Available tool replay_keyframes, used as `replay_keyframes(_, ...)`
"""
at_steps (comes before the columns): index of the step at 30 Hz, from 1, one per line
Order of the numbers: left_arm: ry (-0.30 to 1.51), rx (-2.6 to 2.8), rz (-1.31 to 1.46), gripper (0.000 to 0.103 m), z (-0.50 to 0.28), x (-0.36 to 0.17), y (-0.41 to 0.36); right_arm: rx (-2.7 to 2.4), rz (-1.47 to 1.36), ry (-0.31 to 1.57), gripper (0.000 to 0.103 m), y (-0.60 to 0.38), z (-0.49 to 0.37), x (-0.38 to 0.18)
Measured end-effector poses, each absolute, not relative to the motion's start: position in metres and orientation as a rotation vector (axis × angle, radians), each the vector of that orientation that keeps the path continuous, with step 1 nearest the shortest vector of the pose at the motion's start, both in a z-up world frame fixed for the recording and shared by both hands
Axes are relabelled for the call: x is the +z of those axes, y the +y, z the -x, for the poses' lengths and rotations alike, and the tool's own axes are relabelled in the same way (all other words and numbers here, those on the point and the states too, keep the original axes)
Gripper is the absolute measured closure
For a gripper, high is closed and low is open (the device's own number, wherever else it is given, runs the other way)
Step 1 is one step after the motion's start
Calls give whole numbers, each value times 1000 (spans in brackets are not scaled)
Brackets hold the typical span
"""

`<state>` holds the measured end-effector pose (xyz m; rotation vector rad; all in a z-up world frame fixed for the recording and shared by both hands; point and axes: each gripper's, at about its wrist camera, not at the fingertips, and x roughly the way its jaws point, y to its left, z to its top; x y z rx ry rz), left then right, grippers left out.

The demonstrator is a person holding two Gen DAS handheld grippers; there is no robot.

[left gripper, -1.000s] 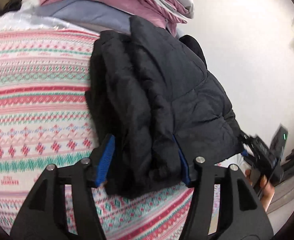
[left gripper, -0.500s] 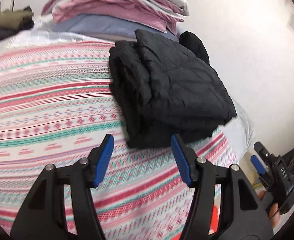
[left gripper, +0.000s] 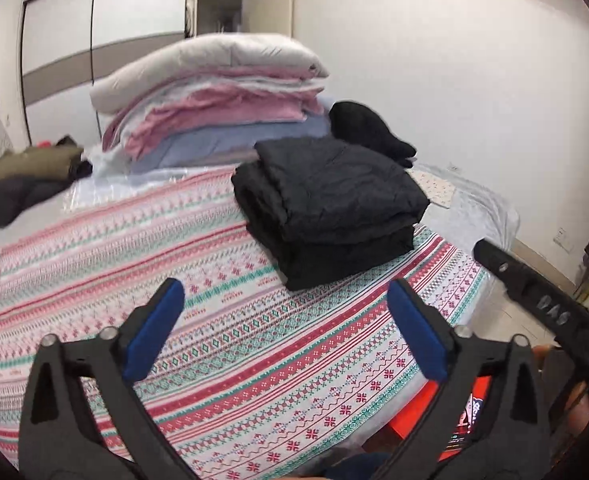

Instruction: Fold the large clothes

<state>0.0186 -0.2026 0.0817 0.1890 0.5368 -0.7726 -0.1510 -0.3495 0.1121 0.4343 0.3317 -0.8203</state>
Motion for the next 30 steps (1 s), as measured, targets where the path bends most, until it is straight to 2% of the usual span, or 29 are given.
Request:
replay_keyframes(13, 619, -687, -92, 1, -67, 42, -185, -909, -220, 378, 12, -306, 143, 73)
replay_keyframes(16, 612, -718, -117, 1, -63, 36, -190, -902, -202, 372, 0, -302, 135, 68)
replay_keyframes(30, 577, -681, -127, 1, -60, 31, -194, -909, -191, 390, 0, -311, 128, 52)
